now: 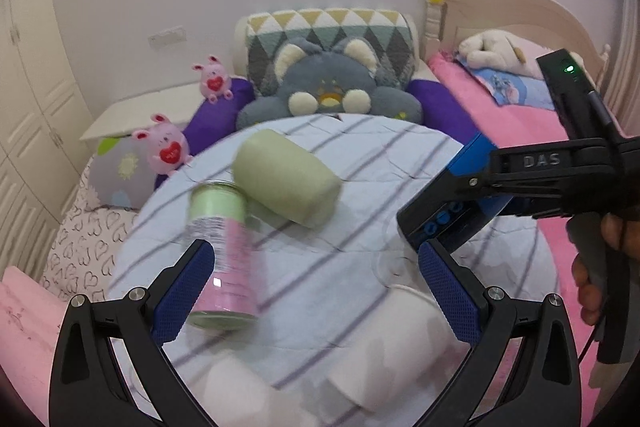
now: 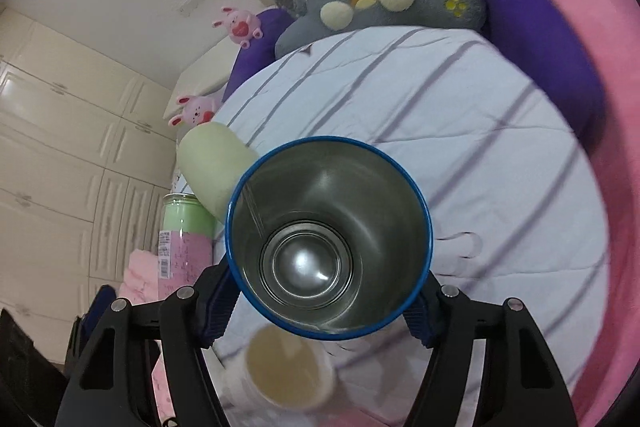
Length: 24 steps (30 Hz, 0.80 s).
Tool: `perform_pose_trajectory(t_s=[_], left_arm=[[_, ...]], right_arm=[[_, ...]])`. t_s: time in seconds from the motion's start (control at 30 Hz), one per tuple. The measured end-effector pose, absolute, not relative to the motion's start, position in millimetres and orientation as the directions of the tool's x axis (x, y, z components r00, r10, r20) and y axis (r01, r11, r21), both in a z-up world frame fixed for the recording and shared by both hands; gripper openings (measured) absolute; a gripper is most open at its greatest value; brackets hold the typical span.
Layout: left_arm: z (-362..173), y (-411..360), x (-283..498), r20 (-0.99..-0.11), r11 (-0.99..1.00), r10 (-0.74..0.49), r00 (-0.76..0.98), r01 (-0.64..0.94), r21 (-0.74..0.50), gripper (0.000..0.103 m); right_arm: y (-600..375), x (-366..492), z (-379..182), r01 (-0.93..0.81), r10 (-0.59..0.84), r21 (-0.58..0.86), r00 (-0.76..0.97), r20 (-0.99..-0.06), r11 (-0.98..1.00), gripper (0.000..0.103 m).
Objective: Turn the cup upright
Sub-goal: 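Lift the blue cup with the right tool and rotate it upright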
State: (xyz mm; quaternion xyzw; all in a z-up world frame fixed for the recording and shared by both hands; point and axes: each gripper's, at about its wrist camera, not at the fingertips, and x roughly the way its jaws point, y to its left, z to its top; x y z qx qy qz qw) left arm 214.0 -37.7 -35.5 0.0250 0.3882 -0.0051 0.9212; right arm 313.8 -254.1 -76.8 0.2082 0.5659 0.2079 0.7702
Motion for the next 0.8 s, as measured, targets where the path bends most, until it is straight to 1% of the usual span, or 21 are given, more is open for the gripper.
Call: perform_pose_trajectory(t_s=[0.2,0.3,0.43,0.5,0.63,0.73,0.8], left_arm=[[-34,-73,211,-0.733,0.996,-0.012,0.68,0.071,0.049,0.103],[-37,-88,211,-0.737,0.994,0.0,0.675,0.082,0.075,0.103],[-46,-101,218,-0.762,0.994,-0.002,0.648,0.086,0.07,0.103],[-51,-103,224,-0.77,0.995,0.004,0.638,0.076,0.068,0.103],[-61,-106,237,-0.79,0.996,0.039,0.612,0.041,0.081,0.103],[-68,-103,247,-0.799,0.996,0.073,0.596,0.003,0.093,0.103],[-73,-99,252,-0.812,0.996,0.079,0.578,-0.014,0.087,0.103]], right_arm=[[-289,309,-71,-0.124,0.517,0.503,0.244,-0.82,0.856,0.07],[-299,302,-64,-0.161,0.454,0.428,0.21,-0.866,0.89,0.07],[-305,302,-61,-0.216,0.352,0.317,0.15,-0.924,0.923,0.07],[-299,311,-67,-0.238,0.326,0.29,0.128,-0.937,0.927,0.07],[-288,323,-75,-0.275,0.336,0.292,0.13,-0.933,0.916,0.07],[-278,332,-76,-0.306,0.375,0.315,0.16,-0.913,0.899,0.07],[-273,337,-80,-0.318,0.431,0.367,0.16,-0.888,0.874,0.07]])
